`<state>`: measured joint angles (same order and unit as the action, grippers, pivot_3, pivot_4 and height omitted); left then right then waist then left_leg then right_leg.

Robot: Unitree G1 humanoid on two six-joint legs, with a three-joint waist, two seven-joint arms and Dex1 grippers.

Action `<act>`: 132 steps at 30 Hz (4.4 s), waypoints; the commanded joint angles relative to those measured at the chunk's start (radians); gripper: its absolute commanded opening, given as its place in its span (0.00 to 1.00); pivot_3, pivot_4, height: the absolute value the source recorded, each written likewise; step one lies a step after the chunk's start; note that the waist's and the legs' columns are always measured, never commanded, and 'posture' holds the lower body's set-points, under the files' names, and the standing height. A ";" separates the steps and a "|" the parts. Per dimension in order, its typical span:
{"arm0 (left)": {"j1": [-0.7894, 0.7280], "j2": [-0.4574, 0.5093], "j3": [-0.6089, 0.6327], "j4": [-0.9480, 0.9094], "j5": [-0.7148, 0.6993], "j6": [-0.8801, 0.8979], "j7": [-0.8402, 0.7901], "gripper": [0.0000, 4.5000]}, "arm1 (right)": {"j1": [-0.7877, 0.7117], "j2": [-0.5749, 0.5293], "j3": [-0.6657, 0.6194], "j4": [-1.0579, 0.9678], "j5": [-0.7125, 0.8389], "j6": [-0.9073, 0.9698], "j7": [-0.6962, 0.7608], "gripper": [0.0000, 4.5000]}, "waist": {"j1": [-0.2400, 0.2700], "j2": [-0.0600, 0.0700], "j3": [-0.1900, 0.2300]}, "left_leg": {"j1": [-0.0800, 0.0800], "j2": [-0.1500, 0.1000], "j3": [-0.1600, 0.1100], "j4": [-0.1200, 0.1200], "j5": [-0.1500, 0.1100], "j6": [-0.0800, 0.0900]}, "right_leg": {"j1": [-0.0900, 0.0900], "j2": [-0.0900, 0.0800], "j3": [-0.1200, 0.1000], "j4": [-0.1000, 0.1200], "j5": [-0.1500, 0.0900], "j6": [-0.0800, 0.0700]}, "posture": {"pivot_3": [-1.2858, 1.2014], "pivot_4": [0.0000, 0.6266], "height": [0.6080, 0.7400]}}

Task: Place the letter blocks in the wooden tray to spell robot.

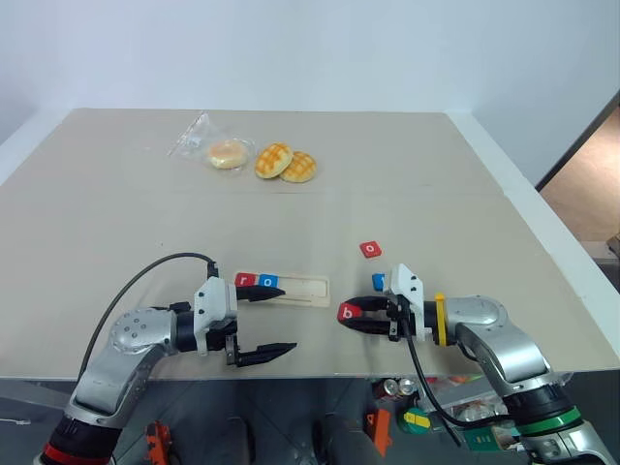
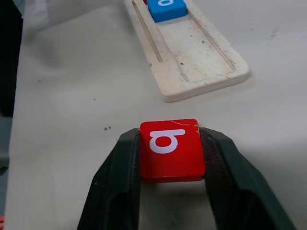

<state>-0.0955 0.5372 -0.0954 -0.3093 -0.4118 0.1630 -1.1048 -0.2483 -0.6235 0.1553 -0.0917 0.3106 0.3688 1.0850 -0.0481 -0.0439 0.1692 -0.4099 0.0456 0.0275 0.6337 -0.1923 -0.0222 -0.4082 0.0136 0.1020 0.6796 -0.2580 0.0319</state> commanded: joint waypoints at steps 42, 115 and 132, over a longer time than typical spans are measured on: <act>0.150 -0.090 0.081 -0.080 0.039 0.001 0.404 1.00 | -0.513 0.315 0.217 0.480 -0.197 -0.208 0.114 0.27 | 0.000 0.000 0.002 | -0.006 0.002 -0.001 0.000 -0.004 -0.004 | -0.006 0.001 -0.003 0.000 0.000 0.003 | 0.52 0.24 1.00; 0.046 -0.013 0.044 -0.136 0.068 0.047 0.330 1.00 | -0.273 0.376 -0.184 0.028 -0.319 0.170 -0.767 0.99 | -0.011 0.000 0.002 | -0.015 0.001 0.000 -0.001 -0.004 -0.005 | -0.016 0.000 0.000 0.001 0.001 0.003 | 0.52 0.24 1.00; 0.014 -0.036 -0.008 -0.164 0.056 0.085 0.343 1.00 | -0.178 0.465 -0.161 0.026 -0.305 0.358 -0.919 0.42 | -0.013 0.000 0.001 | -0.015 0.001 -0.001 0.000 -0.002 -0.005 | -0.014 0.002 0.000 0.001 0.001 0.005 | 0.52 0.24 1.00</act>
<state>-0.0757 0.4984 -0.1069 -0.4350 -0.3530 0.2489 -0.7680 -0.4519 -0.1596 -0.0132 -0.0381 0.0139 0.6944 0.1792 -0.0610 -0.0438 0.1699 -0.4252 0.0468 0.0266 0.6334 -0.1948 -0.0275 -0.4225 0.0157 0.1016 0.6810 -0.2567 0.0369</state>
